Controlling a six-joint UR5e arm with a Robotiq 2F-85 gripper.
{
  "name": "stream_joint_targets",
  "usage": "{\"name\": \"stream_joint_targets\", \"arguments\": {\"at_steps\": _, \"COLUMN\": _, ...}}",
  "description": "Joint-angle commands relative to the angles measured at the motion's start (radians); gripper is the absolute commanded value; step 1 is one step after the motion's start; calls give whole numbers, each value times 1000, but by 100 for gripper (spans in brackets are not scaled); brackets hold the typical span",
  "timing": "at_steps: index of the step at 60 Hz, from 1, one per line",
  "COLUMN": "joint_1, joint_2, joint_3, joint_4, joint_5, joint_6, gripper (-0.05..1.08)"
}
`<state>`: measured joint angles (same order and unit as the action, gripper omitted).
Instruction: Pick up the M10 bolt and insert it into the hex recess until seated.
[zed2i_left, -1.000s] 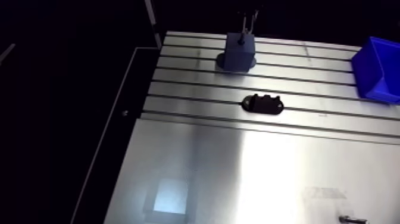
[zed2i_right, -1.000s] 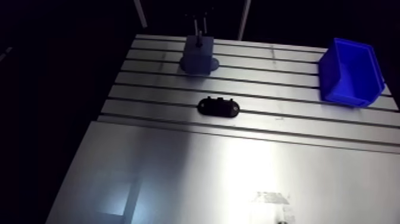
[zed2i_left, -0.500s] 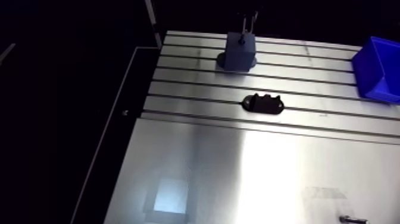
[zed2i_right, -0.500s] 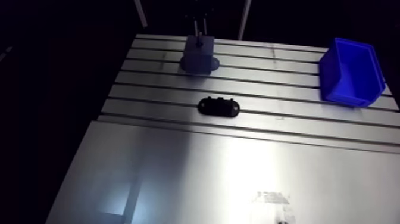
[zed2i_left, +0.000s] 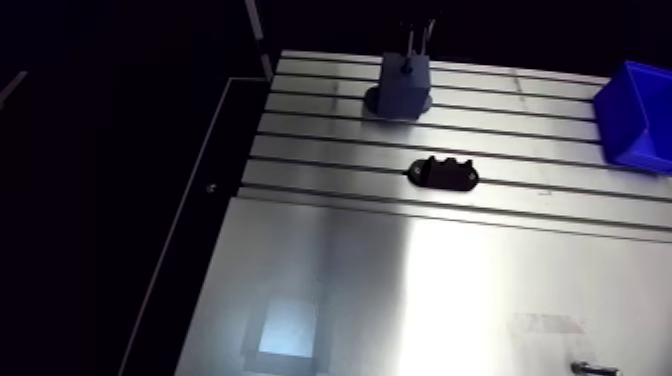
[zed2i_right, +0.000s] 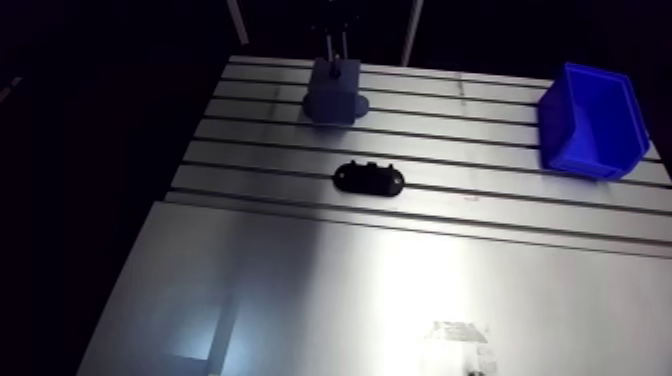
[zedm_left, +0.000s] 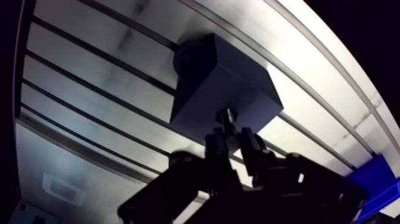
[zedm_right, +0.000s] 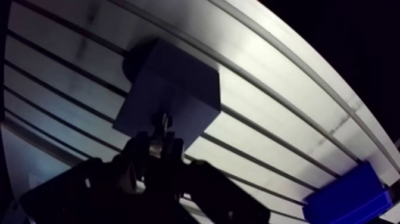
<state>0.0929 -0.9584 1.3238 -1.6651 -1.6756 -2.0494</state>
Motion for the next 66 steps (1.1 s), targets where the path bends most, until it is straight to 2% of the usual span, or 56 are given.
{"name": "stream_joint_targets", "arguments": {"at_steps": 1, "joint_1": 1, "joint_2": 5, "joint_3": 1, "joint_4": 0, "joint_5": 0, "joint_6": 1, "gripper": 92}}
{"name": "stream_joint_targets", "arguments": {"at_steps": 19, "joint_1": -1, "joint_2": 5, "joint_3": 10, "joint_4": -33, "joint_5": 1, "joint_6": -3, "gripper": 90}}
{"name": "stream_joint_targets", "arguments": {"at_steps": 20, "joint_1": -1, "joint_2": 5, "joint_3": 10, "joint_4": -34, "joint_5": 0, "joint_6": -2, "gripper": 87}}
{"name": "stream_joint_targets", "arguments": {"at_steps": 21, "joint_1": -1, "joint_2": 5, "joint_3": 11, "joint_4": -34, "joint_5": 0, "joint_6": -2, "gripper": 76}}
{"name": "stream_joint_targets", "arguments": {"at_steps": 23, "joint_1": -1, "joint_2": 5, "joint_3": 11, "joint_4": -34, "joint_5": 0, "joint_6": -2, "gripper": 76}}
{"name": "stream_joint_targets", "arguments": {"at_steps": 24, "joint_1": -1, "joint_2": 4, "joint_3": 11, "joint_4": -34, "joint_5": 0, "joint_6": -4, "gripper": 62}}
{"name": "stream_joint_targets", "arguments": {"at_steps": 30, "joint_1": -1, "joint_2": 4, "joint_3": 11, "joint_4": -34, "joint_5": 0, "joint_6": -10, "gripper": 56}}
{"name": "stream_joint_targets", "arguments": {"at_steps": 33, "joint_1": 1, "joint_2": 2, "joint_3": 17, "joint_4": -35, "joint_5": 0, "joint_6": -18, "gripper": 31}}
{"name": "stream_joint_targets", "arguments": {"at_steps": 35, "joint_1": 1, "joint_2": 2, "joint_3": 17, "joint_4": -35, "joint_5": 0, "joint_6": -18, "gripper": 31}}
{"name": "stream_joint_targets", "arguments": {"at_steps": 37, "joint_1": 1, "joint_2": 2, "joint_3": 19, "joint_4": -35, "joint_5": 0, "joint_6": -18, "gripper": 21}}
{"name": "stream_joint_targets", "arguments": {"at_steps": 39, "joint_1": 2, "joint_2": 2, "joint_3": 19, "joint_4": -35, "joint_5": 1, "joint_6": -18, "gripper": 18}}
{"name": "stream_joint_targets", "arguments": {"at_steps": 46, "joint_1": 2, "joint_2": 1, "joint_3": 18, "joint_4": -37, "joint_5": 1, "joint_6": -18, "gripper": 14}}
{"name": "stream_joint_targets", "arguments": {"at_steps": 66, "joint_1": 1, "joint_2": -8, "joint_3": 10, "joint_4": -58, "joint_5": 4, "joint_6": -2, "gripper": 14}}
